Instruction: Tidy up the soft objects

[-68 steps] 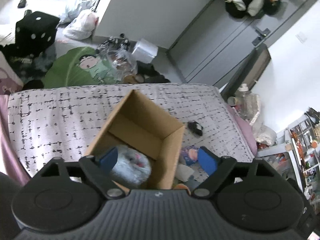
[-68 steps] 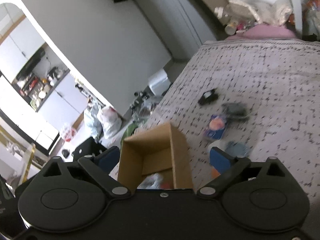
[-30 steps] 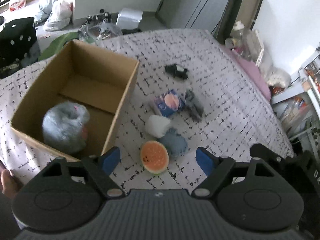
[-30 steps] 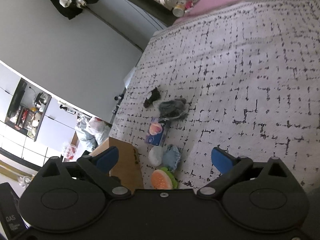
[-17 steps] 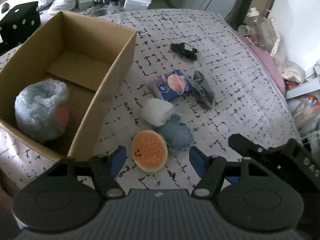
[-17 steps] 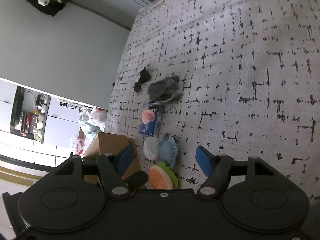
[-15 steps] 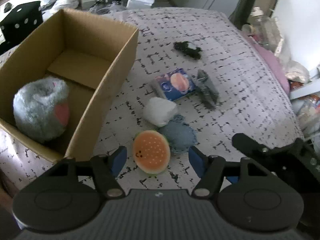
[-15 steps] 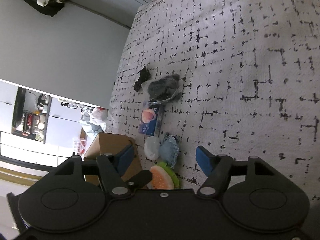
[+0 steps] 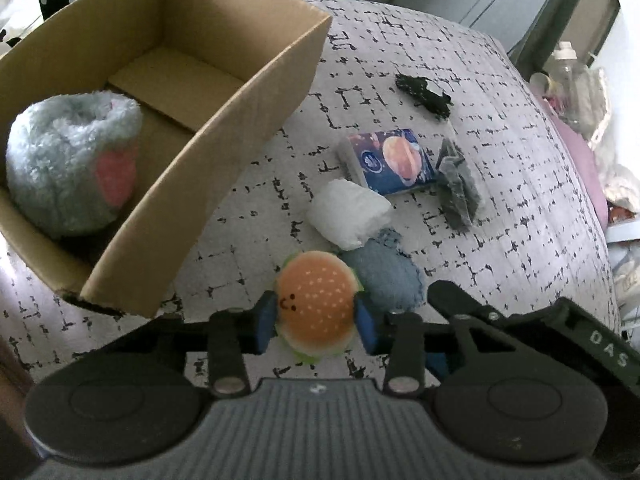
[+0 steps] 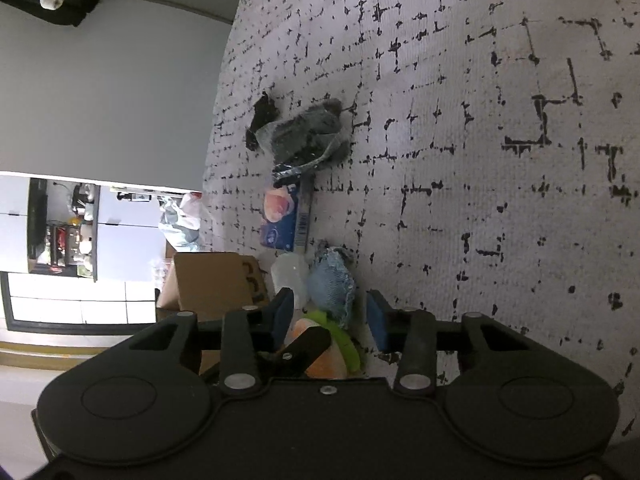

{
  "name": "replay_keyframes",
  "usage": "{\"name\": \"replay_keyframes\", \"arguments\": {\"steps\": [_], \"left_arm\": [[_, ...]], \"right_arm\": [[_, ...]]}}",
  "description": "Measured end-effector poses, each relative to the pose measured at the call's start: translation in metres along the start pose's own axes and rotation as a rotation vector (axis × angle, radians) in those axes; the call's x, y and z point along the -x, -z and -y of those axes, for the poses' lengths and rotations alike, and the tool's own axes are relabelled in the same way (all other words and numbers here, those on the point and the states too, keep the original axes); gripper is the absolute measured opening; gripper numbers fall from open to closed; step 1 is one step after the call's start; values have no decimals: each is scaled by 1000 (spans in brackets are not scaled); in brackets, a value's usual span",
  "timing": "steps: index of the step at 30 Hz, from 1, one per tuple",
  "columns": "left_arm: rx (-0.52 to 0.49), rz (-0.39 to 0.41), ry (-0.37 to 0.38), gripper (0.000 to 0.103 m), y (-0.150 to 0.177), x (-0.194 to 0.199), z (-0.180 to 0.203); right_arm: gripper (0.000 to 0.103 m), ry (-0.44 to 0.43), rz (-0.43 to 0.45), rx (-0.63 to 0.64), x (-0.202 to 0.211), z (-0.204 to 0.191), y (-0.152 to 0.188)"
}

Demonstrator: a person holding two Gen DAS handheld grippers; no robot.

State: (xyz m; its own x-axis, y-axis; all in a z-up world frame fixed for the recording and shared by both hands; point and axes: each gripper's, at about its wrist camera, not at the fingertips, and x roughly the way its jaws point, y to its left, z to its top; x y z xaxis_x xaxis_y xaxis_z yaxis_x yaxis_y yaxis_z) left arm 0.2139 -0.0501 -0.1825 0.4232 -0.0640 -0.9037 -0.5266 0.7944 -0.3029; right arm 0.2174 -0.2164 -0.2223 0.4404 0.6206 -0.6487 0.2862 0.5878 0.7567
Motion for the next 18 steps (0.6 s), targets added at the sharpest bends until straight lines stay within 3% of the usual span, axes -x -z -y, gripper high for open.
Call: {"name": "replay_keyframes", "arguments": {"steps": [7, 8, 11, 18], "left_arm": [[-11, -1, 4, 34, -2, -2, 1], [-11, 1, 7, 33, -3, -3, 1], [-12, 9, 14, 29, -3, -2, 1], [-36, 30, 54, 23, -4, 9, 2]], "right_arm": [[42, 20, -15, 14, -18, -3, -2], [39, 24, -14, 23, -20, -5, -1], [14, 40, -13, 52, -25, -7, -1], [11, 48, 89, 79, 7, -6, 2]]}}
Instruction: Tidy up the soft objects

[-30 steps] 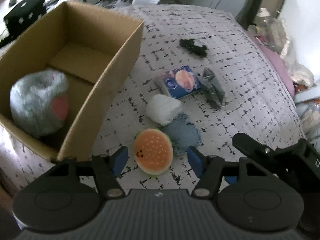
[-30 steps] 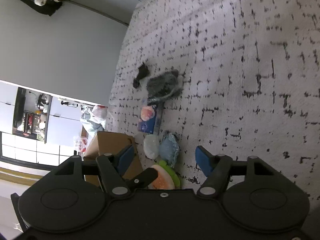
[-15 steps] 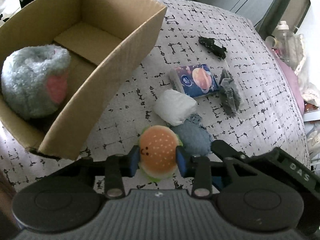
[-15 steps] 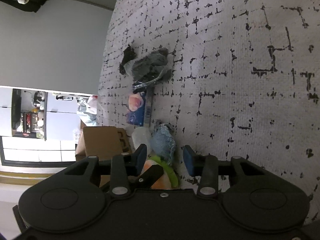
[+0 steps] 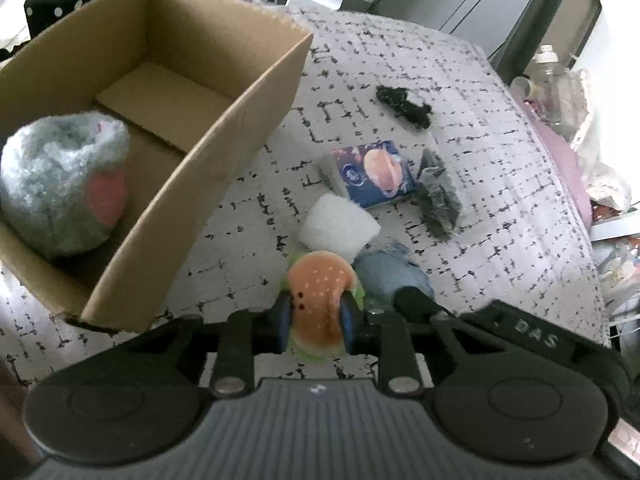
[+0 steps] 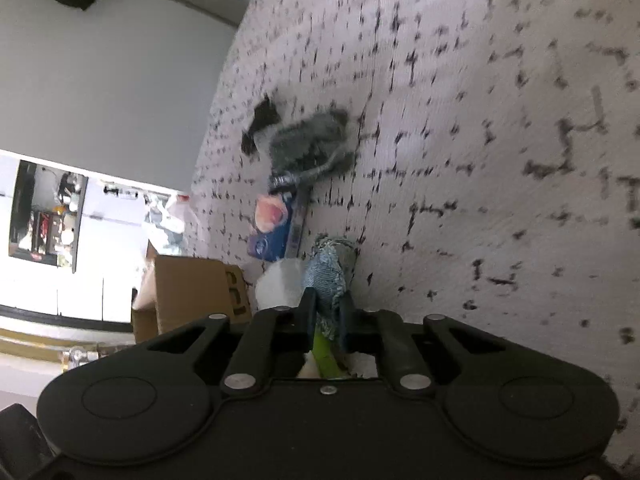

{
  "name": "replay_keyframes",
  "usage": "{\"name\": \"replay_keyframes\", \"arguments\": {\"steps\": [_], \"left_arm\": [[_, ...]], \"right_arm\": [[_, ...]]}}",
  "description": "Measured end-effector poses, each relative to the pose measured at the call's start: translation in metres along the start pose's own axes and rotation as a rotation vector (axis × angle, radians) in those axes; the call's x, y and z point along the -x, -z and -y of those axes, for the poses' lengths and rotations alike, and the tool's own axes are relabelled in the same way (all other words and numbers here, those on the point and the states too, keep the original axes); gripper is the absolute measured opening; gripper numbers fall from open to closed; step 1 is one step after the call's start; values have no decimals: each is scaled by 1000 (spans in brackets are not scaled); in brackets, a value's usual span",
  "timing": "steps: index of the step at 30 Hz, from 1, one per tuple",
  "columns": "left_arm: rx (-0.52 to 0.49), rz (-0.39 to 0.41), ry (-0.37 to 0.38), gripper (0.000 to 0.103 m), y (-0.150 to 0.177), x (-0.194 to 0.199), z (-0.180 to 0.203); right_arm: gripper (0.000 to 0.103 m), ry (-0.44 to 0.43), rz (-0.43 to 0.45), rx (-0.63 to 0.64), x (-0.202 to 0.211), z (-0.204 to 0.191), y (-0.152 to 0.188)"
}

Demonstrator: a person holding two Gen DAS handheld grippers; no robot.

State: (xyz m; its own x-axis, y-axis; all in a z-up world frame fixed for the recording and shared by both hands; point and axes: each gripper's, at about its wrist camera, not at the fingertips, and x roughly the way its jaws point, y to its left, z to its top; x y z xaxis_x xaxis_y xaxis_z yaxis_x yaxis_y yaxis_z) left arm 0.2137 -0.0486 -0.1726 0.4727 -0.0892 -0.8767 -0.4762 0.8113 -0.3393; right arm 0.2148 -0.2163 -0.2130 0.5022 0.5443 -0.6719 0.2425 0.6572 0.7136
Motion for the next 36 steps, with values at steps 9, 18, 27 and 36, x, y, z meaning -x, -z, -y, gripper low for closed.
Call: {"name": "replay_keyframes", "arguments": {"steps": [9, 18, 27, 36], "left_arm": [[-18, 37, 64, 23, 3, 33, 1], [-62, 87, 126, 24, -5, 74, -4], [-63, 141, 182, 24, -16, 111, -14], [-60, 185, 210, 24, -34, 141, -36]], "right_arm": [[11, 29, 104, 40, 43, -5, 16], [11, 12, 185, 105, 81, -30, 32], [11, -2, 251, 194, 108, -68, 50], [11, -27, 254, 249, 109, -100, 64]]}}
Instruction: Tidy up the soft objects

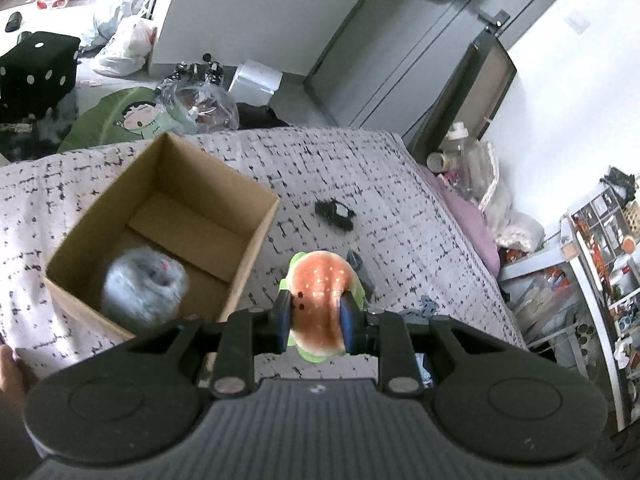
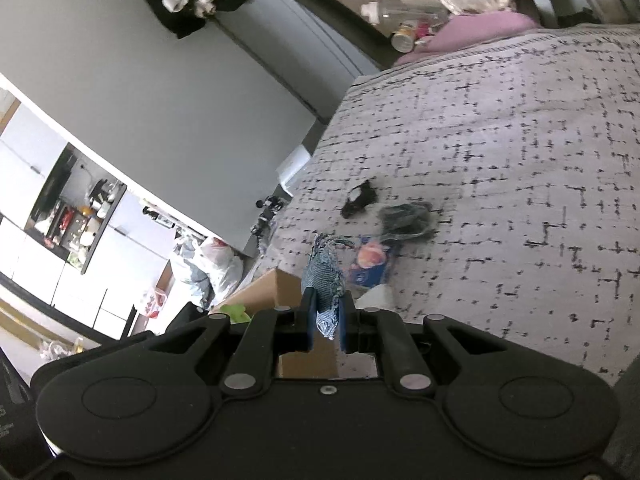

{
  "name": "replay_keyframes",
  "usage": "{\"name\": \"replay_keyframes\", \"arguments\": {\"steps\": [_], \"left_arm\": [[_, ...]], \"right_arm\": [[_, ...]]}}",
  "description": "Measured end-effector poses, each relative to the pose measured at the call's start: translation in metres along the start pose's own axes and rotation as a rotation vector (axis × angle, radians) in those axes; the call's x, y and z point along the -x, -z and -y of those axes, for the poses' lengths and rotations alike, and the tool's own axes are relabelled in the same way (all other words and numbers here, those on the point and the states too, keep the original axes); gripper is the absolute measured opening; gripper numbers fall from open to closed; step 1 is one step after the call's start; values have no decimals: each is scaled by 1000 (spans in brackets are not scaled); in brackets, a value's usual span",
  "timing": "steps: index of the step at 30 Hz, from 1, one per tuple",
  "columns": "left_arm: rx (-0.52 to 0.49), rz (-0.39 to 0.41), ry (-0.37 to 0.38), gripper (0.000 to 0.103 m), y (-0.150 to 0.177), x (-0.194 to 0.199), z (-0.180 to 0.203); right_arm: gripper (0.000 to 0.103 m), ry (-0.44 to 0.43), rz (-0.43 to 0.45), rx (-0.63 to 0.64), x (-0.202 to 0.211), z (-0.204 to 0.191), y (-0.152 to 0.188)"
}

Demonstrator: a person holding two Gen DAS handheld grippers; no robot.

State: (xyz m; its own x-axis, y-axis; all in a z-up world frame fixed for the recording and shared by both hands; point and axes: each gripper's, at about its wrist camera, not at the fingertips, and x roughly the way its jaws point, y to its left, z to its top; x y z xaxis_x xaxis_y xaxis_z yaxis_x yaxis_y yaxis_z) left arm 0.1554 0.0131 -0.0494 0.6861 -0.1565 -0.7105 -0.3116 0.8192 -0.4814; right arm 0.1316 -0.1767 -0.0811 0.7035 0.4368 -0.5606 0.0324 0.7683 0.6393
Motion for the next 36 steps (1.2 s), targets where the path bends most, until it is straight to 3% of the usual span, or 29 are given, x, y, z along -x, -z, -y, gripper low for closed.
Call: {"name": "replay_keyframes", "arguments": {"steps": [19, 36], "left_arm": [[78, 41, 39, 24, -34, 26, -59], [152, 24, 27, 24, -52, 10, -111]], "right_arm": [[11, -11, -38, 126, -26, -75, 21], [12, 42, -154, 188, -74, -99, 53]]}}
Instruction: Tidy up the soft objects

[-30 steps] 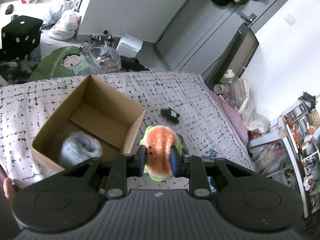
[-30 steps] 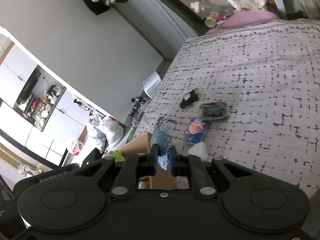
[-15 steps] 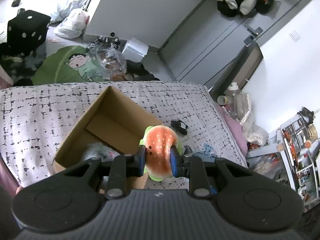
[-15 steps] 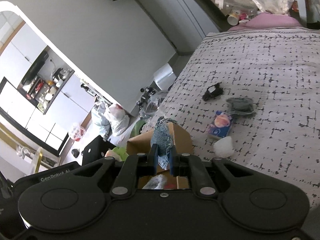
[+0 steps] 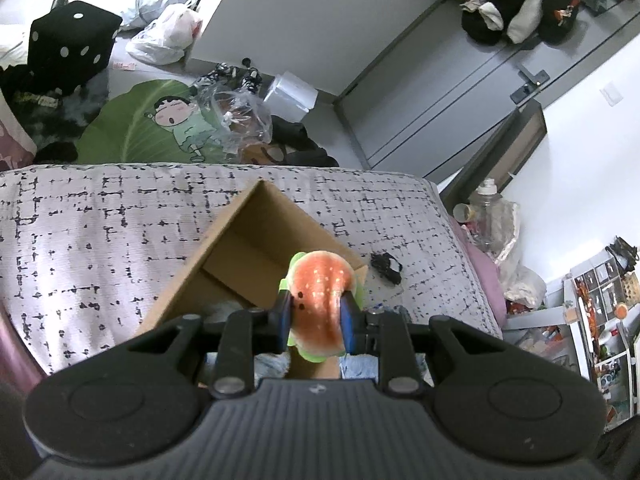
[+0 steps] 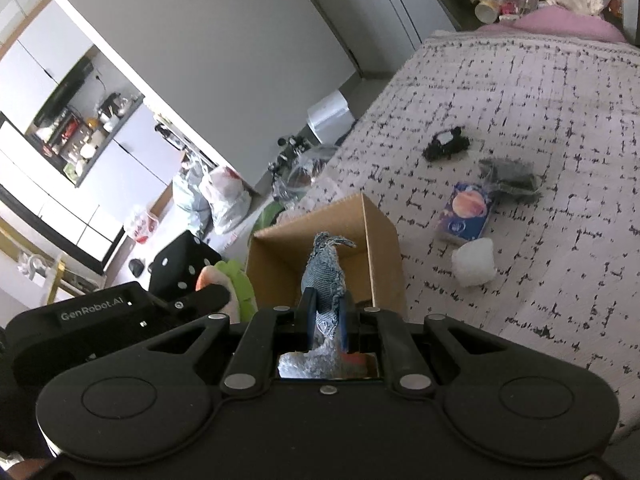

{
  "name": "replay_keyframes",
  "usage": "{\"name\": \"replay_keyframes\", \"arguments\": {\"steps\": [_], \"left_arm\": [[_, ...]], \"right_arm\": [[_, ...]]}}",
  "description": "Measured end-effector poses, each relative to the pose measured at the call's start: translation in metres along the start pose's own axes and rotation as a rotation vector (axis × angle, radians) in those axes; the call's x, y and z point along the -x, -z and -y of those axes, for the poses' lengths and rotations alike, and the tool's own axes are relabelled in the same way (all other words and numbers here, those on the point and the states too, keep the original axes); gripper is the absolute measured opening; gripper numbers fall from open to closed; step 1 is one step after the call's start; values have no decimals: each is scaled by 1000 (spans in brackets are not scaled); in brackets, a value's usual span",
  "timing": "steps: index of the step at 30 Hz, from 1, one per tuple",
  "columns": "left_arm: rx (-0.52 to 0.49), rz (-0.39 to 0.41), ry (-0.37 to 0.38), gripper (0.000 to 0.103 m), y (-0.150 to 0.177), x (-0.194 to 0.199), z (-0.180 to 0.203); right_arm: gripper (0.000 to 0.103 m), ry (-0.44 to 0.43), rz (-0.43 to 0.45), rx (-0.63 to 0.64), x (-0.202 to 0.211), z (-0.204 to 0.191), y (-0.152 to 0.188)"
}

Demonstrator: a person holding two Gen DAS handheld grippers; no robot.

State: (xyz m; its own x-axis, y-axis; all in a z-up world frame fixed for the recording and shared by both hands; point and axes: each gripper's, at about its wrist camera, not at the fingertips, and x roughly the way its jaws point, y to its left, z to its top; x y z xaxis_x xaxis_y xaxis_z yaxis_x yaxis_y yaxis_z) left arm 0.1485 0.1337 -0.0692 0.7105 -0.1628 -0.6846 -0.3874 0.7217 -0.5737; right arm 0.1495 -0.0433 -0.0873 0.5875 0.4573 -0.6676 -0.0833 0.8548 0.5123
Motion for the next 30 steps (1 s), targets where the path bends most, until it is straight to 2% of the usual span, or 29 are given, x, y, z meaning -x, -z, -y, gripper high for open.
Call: {"name": "replay_keyframes", "arguments": {"steps": [5, 7, 9, 11, 13, 16, 19, 21, 23, 26, 30], "left_arm": [[19, -22, -22, 24, -4, -13, -15], [25, -24, -31, 24, -7, -17, -19], [26, -22, -37, 24, -11, -21, -22], [24, -21, -37, 24, -13, -24, -23], [21, -23, -37, 25, -14, -28, -22], [14, -21, -50, 28, -16, -32, -21], [23, -22, -65, 41, -18, -34, -21], [24, -11, -65, 59, -18, -32, -20], [2, 6, -71, 69, -18, -28, -15], [-31, 34, -109, 75, -14, -20, -3], [-46, 32, -98, 78, -8, -15, 8]], "right_arm": [[19, 31, -39, -6, -13, 0, 6], [29, 37, -46, -22, -16, 4, 7], [49, 45, -46, -40, -16, 8, 7], [55, 62, -42, -55, -15, 13, 5], [57, 74, -43, -66, -15, 18, 2], [69, 104, -26, -61, -12, 23, 0], [79, 123, 7, -40, -5, 26, -3], [86, 116, 22, -41, -2, 28, -6], [89, 102, 34, -39, 3, 31, -8], [92, 99, 31, -22, 8, 35, -14], [96, 100, 54, -31, 21, 47, -19]]}}
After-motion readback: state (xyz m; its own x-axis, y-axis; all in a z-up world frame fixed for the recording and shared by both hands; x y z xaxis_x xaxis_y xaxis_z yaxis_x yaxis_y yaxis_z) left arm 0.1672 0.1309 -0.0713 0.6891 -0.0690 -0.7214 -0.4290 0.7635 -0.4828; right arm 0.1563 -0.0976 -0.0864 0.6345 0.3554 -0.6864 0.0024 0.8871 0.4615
